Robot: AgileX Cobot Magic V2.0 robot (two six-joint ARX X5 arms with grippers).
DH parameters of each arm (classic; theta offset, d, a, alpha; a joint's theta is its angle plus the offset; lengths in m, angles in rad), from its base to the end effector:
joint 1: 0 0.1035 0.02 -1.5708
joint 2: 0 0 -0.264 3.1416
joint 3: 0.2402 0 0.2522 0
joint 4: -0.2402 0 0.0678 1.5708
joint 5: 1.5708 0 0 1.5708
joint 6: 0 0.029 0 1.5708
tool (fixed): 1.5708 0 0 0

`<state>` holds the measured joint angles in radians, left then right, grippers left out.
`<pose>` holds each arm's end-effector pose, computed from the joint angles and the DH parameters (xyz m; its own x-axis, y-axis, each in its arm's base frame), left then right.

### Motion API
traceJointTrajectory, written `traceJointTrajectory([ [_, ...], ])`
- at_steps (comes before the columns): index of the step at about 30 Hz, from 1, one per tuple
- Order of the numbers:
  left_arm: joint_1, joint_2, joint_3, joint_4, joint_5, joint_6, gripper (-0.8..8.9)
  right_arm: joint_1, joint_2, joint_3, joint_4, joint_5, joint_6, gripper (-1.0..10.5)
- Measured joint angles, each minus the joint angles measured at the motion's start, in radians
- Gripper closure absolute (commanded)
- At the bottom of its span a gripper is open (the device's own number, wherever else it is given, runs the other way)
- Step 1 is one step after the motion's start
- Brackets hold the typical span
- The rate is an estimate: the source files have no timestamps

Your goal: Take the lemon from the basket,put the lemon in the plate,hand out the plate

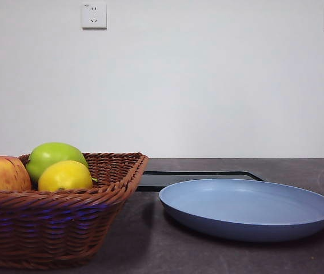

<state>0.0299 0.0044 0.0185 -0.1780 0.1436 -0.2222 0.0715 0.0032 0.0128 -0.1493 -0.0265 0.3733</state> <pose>0.0954 -0.0013 0.1524 0.9803 -0.1139 -0.1615 0.0729 0.9680 -0.2402 0.0959 0.0076 0.1532 0.9855 0.0971 -0.1392 -0.0402 0.9303 0.3646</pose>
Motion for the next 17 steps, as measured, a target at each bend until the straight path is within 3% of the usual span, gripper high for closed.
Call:
traceJointTrajectory([
  [6, 0.0, 0.0, 0.0, 0.007, 0.138, -0.135, 8.06, 0.0, 0.0, 0.005, -0.019, -0.051, 0.084, 9.4],
  [11, 0.0, 0.013, 0.047, -0.056, 0.14, -0.191, 8.06, 0.0, 0.025, 0.05, -0.095, -0.053, 0.118, 9.4],
  [17, 0.0, 0.11, 0.188, -0.084, 0.141, -0.199, 8.06, 0.0, 0.129, 0.166, -0.123, -0.053, 0.116, 9.4],
])
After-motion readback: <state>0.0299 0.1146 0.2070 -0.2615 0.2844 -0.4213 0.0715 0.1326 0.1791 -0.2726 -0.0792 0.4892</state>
